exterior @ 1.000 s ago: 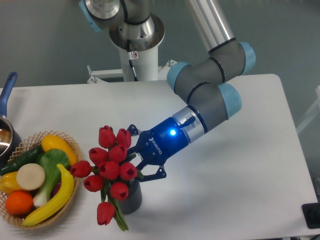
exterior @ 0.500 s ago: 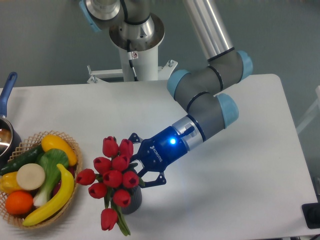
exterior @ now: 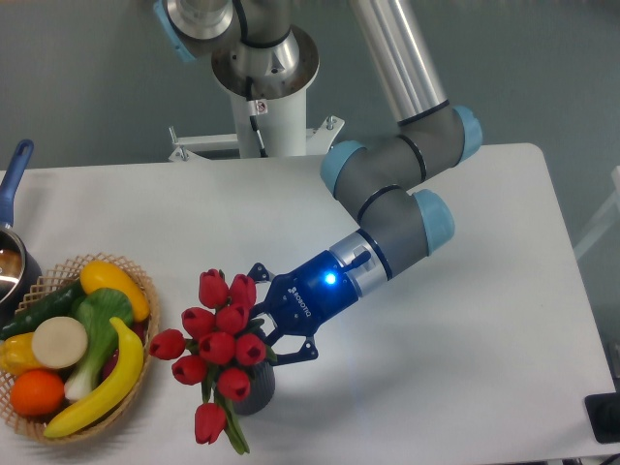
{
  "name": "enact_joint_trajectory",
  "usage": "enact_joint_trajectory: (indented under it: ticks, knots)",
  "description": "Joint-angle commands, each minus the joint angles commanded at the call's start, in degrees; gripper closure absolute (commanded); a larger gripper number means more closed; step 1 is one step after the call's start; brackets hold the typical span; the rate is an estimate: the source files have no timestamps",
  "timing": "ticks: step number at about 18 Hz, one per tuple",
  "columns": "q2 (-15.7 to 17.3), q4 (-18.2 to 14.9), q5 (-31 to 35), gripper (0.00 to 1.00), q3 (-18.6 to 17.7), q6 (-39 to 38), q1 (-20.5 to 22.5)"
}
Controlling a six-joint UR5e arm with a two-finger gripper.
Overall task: Insert the flowers into the vase
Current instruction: 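Hold the tulips steady in the vase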
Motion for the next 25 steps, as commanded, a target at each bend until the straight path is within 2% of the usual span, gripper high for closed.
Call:
enact_joint_trajectory:
  ticks: [18, 19, 21, 23, 25]
  knots:
    - [-0.3, 0.1, 0.0, 0.54, -3.3, 5.0, 0.3]
    - [-0.3, 0.1, 0.0, 0.50, -3.3, 5.0, 0.4]
    - [-0.3, 0.1, 0.0, 0.48, -3.3, 5.0, 0.4]
    - [-0.3, 0.2, 0.0, 0.39, -3.3, 5.1, 0.4]
    - [-0.3, 0.3, 0.0, 0.38, -3.3, 5.2, 0.4]
